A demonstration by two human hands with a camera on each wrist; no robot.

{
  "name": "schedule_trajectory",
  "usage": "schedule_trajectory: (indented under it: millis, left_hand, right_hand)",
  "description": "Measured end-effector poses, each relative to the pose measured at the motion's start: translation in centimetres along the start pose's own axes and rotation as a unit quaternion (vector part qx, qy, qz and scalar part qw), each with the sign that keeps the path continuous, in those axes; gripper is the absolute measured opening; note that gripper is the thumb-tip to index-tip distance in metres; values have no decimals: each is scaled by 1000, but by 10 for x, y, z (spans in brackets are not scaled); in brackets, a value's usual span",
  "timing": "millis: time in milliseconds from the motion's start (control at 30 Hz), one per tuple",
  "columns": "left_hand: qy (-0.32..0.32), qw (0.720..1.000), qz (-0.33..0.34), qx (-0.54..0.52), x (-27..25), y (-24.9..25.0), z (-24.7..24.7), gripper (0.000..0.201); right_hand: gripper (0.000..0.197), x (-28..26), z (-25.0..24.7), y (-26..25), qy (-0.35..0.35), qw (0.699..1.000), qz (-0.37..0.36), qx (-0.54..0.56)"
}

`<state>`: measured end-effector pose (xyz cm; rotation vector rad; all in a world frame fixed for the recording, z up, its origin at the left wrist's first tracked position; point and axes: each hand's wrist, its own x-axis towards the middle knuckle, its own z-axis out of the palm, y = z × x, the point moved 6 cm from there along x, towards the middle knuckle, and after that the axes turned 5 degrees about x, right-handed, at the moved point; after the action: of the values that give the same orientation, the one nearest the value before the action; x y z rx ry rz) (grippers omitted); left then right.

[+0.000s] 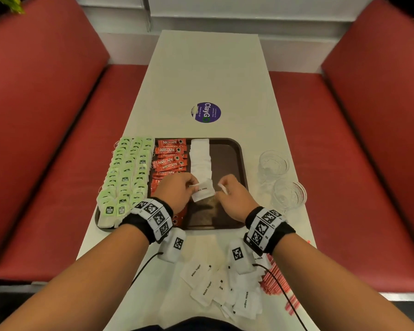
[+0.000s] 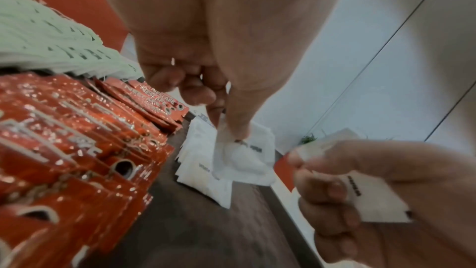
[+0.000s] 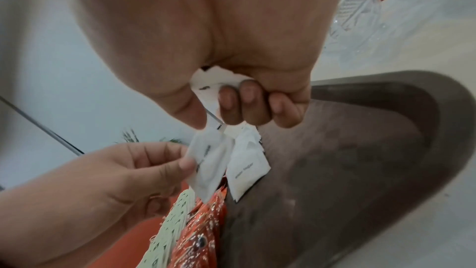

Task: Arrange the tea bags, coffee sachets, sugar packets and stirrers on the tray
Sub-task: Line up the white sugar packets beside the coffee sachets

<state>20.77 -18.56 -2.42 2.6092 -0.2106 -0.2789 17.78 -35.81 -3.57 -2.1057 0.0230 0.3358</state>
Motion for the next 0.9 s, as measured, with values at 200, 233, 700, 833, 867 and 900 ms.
schedule_trajectory:
  millis: [200,233,700,833,867,900]
  left_hand:
    - [-54,993,-12,103,28,-3,16,12]
    - [-62,991,-11,115,32,-2,17,12]
    - [-93,985,68,-128,21,13,16,12]
    - [-110,990,85,-7,20,14,9,20]
    - [-100,991,93,-6,20,16,6,21]
    - [-86,991,106,-11,19,19,2,20]
  right_hand:
    - [12,3,-7,16,-9,998,47,47]
    - [14,4,-7,17,-9,998,50,47]
    - [15,22,-10,12,14,1000,-9,-6]
    - [9,29,-12,7,23,999,-22,-27]
    - [10,30,-10,5,11,998,-32,-52]
    - [12,30,-7,2,-1,996,-41,-76]
